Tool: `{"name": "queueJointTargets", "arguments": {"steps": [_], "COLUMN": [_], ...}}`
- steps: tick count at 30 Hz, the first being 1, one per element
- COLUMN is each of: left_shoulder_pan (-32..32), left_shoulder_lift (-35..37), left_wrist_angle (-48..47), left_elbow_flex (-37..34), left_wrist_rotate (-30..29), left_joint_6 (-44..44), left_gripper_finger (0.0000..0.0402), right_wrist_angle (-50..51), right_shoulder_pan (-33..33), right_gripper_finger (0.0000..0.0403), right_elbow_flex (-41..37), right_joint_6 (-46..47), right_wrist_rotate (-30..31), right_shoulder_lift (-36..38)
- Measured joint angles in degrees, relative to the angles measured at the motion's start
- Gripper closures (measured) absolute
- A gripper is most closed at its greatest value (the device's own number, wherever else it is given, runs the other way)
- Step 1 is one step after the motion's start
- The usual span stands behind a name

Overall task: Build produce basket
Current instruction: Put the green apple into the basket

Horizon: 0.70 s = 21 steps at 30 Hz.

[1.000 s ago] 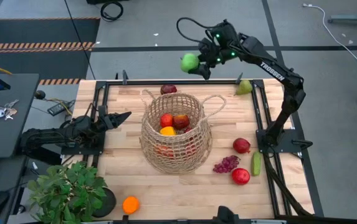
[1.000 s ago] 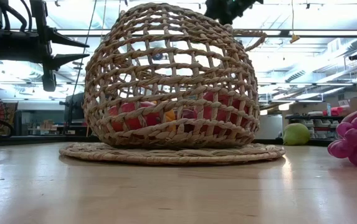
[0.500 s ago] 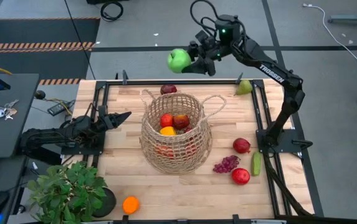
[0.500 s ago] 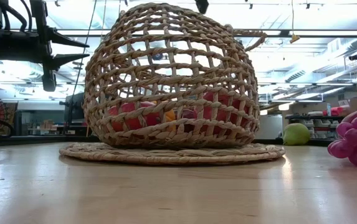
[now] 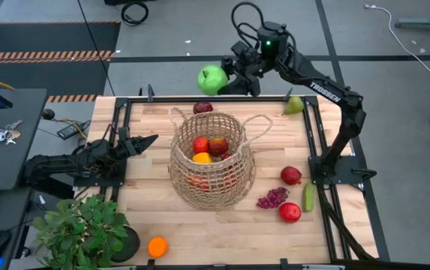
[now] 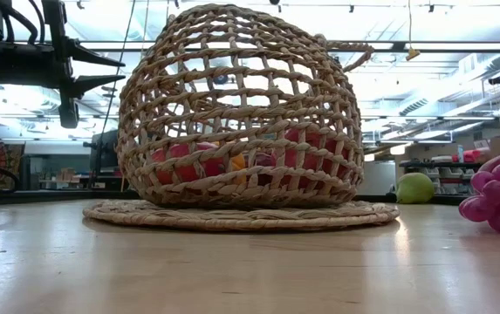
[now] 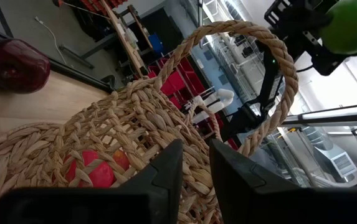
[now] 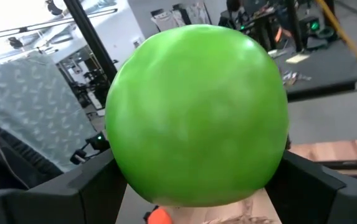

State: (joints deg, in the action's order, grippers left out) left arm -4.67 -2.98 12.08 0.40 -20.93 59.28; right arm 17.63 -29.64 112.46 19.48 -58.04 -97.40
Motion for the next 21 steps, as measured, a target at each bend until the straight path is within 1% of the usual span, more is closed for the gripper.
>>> {"name": "queueJointTargets", "arguments": {"steps": [6,14,17,21], "left_shoulder_pan": [0.0,0.0,0.0,0.0], "left_shoulder_lift": [0.0,0.0,0.0,0.0], "left_wrist_angle": [0.0,0.0,0.0,0.0], "left_elbow_flex": [0.0,0.0,0.0,0.0], "left_wrist_rotate": [0.0,0.0,0.0,0.0], "left_joint_6": [0.0,0.0,0.0,0.0], "left_gripper_finger": [0.0311,0.031,0.0311,0.0312], "right_wrist_angle": [0.9,4.0,6.4,6.5], "right_shoulder_pan": [1.2,1.5,1.5,1.6], "right_gripper_finger": [0.007,0.007,0.007,0.007], "right_elbow_flex": [-2.4,-9.2,-11.8,-14.7], "right_joint_6": [-0.1,-0.6,-1.2,-1.7], "right_wrist_rotate": [0.3,6.1,6.6,7.5], "right_shoulder_lift": [0.0,-0.1,-0.2,-0.1]}}
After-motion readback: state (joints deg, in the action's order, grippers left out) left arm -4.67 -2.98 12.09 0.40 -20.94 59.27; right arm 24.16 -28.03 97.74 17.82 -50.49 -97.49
